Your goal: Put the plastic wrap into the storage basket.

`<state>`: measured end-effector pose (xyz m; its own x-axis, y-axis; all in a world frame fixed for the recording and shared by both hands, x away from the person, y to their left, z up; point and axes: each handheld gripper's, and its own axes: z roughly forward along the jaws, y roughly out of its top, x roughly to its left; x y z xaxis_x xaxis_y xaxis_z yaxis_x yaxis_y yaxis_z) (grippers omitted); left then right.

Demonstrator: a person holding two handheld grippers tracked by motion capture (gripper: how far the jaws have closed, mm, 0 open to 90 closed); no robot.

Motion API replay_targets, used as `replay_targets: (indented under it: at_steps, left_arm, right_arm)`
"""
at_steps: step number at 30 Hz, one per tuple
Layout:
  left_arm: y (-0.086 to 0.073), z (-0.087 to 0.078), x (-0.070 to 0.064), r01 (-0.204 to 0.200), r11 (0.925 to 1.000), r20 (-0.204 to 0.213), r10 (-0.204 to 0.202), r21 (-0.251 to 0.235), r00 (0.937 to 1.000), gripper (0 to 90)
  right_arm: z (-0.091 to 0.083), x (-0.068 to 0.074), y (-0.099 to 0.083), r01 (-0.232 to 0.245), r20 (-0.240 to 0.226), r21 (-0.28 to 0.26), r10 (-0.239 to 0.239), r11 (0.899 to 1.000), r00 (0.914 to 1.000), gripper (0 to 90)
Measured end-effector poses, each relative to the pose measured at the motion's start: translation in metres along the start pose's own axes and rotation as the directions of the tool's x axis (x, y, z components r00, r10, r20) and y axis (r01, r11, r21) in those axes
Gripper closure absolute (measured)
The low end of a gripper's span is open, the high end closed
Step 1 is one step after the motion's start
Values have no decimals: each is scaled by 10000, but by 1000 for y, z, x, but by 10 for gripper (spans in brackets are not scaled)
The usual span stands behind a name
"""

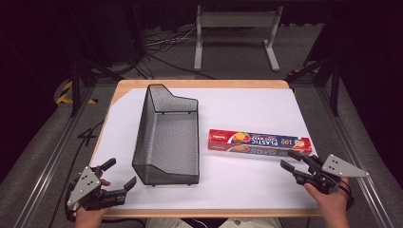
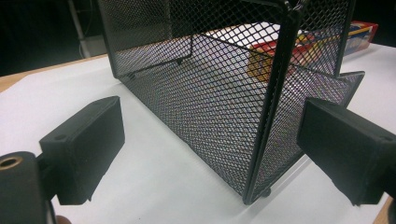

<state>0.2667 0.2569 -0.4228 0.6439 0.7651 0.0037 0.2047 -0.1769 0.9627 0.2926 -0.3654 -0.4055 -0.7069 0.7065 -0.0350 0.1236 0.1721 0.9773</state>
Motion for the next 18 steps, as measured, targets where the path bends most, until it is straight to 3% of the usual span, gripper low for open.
replay_targets:
  at_steps: [12,14,18]
  left_arm:
    - [1,2,0,-92,9999,48,92,-43,9999,84]
    - [1,2,0,-59,10000,59,59,-52,10000,84]
    - [1,2,0,-37,10000,28,37,-52,10000,84]
  right_arm:
    - [-4,2,2,20,-22,-166,-20,9999,10000,543]
    - [-5,2,2,195,166,-373,-189,9991,9997,540]
    - [-4,2,5,-58,-134,-440,52,9990,9999,575]
